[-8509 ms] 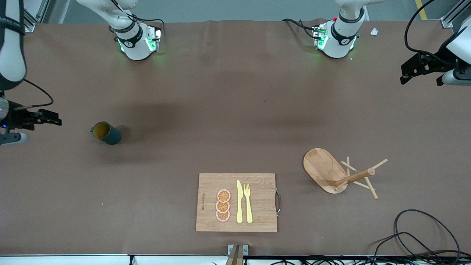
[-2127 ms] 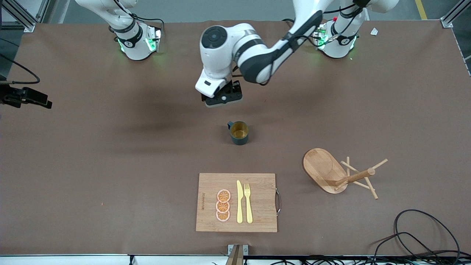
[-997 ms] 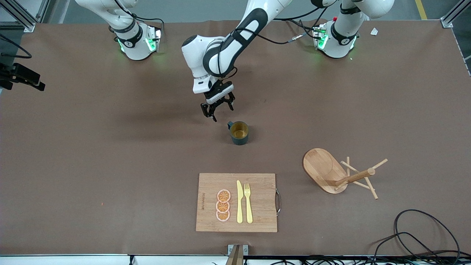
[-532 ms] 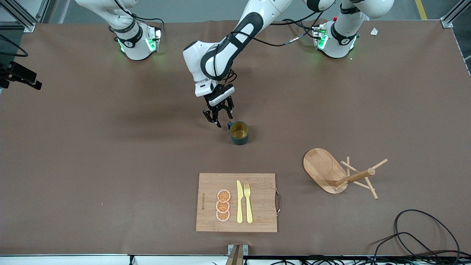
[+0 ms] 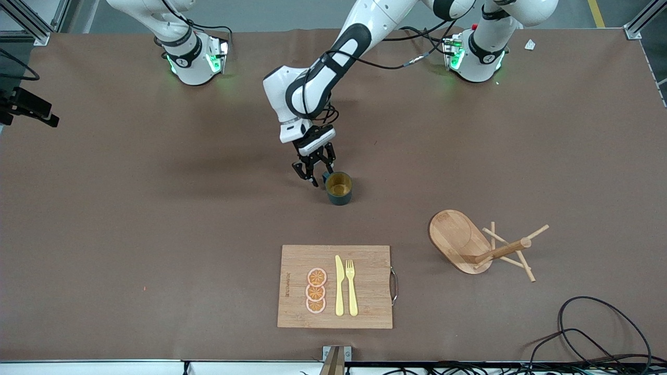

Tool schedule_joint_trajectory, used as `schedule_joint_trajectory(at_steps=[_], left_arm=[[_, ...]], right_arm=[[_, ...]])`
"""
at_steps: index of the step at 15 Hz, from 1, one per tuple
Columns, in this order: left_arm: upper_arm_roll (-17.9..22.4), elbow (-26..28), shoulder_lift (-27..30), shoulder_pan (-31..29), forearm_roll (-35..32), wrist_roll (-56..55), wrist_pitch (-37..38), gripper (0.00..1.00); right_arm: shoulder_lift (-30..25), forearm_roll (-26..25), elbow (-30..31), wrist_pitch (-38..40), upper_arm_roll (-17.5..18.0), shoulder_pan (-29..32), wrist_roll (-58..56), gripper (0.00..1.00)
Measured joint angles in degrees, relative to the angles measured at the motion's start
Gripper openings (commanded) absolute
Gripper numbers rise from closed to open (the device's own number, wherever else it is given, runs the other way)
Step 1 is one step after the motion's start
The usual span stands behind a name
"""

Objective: Pass cup and hang on rack
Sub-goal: 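Lower the left gripper and grasp the mug handle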

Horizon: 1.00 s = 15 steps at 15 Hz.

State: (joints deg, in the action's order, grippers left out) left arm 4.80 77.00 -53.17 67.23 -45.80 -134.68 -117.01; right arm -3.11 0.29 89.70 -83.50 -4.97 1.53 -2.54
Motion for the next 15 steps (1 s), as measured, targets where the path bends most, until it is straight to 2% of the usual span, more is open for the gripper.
schedule_joint_trajectory(at_steps=[5, 15], left_arm=[[0.0, 0.0, -0.1, 0.0, -0.1, 0.7, 0.1, 0.4], [0.0, 0.0, -0.1, -0.1, -0.1, 3.0, 0.3, 0.39]], right_arm=[[0.0, 0.0, 0.0, -0.4, 0.0, 0.0, 0.0, 1.0], [-0.3, -0.9, 0.0, -0.8, 0.2, 0.0, -0.2, 1.0]])
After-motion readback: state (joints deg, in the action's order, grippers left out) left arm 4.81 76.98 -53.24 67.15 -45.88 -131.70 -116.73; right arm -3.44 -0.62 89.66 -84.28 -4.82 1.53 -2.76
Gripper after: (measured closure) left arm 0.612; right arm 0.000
